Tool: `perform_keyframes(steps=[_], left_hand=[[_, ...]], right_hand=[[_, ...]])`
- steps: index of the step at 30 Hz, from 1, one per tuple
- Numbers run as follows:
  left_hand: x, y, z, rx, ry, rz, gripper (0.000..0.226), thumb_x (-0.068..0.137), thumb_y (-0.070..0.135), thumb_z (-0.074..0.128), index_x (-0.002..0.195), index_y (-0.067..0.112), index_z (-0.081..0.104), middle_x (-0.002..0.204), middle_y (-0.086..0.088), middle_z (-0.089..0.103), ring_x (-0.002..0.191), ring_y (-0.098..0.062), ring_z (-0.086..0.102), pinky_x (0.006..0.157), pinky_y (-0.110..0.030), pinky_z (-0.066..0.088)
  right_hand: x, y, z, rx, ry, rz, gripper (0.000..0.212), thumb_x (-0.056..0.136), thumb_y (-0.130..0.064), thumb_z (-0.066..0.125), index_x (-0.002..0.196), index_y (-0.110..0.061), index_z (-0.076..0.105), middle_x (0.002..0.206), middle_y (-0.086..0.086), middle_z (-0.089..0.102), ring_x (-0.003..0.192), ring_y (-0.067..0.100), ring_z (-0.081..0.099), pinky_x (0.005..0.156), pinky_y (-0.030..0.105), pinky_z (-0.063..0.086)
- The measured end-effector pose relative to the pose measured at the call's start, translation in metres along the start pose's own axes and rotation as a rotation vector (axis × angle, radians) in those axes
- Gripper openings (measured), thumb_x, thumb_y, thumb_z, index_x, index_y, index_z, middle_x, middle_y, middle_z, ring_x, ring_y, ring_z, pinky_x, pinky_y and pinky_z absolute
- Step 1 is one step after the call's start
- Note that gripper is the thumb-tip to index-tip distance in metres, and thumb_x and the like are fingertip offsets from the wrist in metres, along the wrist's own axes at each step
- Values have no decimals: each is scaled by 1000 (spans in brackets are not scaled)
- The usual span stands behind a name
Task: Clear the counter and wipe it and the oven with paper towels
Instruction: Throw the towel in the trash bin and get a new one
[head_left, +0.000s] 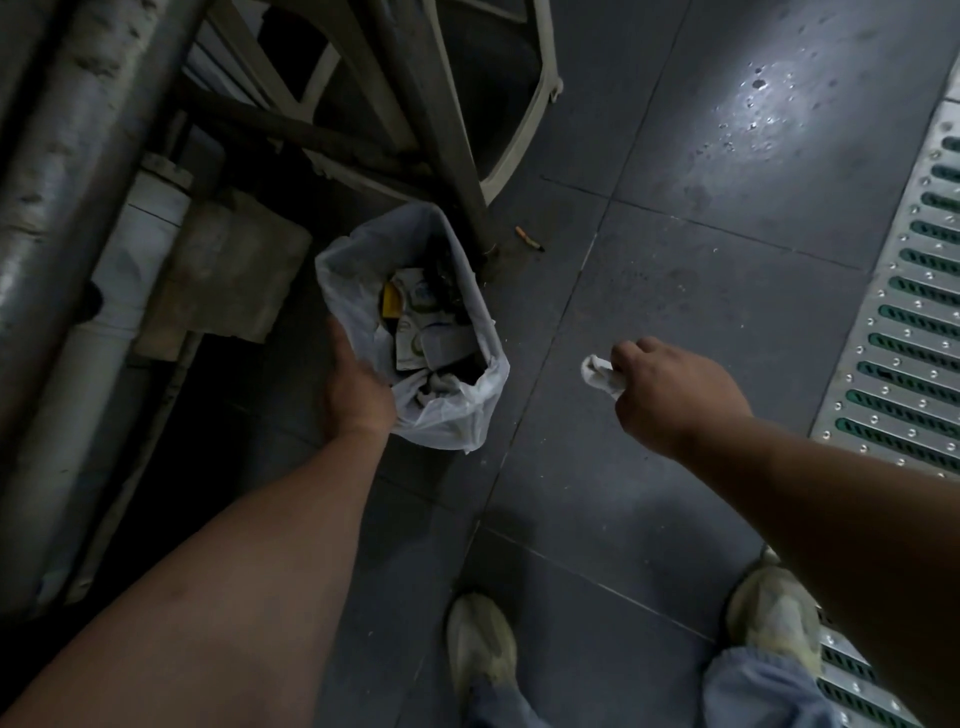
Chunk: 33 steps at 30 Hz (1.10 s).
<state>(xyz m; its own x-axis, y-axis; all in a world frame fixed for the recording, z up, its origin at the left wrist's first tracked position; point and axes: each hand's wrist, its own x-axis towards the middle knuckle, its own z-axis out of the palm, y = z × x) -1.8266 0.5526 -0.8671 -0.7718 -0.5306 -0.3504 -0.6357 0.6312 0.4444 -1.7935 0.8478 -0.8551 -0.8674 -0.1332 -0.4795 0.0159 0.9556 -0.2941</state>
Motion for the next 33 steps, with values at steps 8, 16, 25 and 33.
perform_keyframes(steps=[8,16,25,33], left_hand=[[1,-7,-10,-3,-123,4,86,94,20,66,156,43,11,148,-14,45,130,-37,50,89,-36,42],[-7,-5,-1,-76,-45,14,79,97,16,62,157,42,16,152,-8,43,134,-32,47,87,-30,37],[6,-11,-4,2,-85,104,74,97,14,57,155,43,21,155,-6,39,135,-31,47,90,-32,40],[8,-12,-8,-4,-128,128,77,97,12,55,157,44,18,159,-3,35,138,-30,44,102,-39,43]], right_hand=[[-7,-2,13,-17,3,-6,26,87,-21,56,113,-22,51,95,-1,51,70,19,46,47,24,22],[-9,-7,12,-39,-7,-11,30,87,-20,55,116,-22,51,97,-1,52,72,19,47,48,24,25],[-5,-10,10,-42,2,-5,28,87,-19,55,115,-22,51,97,-1,53,68,16,46,47,24,25],[-8,-23,7,-17,-8,-2,29,87,-19,55,115,-21,51,98,-1,53,74,19,49,52,26,30]])
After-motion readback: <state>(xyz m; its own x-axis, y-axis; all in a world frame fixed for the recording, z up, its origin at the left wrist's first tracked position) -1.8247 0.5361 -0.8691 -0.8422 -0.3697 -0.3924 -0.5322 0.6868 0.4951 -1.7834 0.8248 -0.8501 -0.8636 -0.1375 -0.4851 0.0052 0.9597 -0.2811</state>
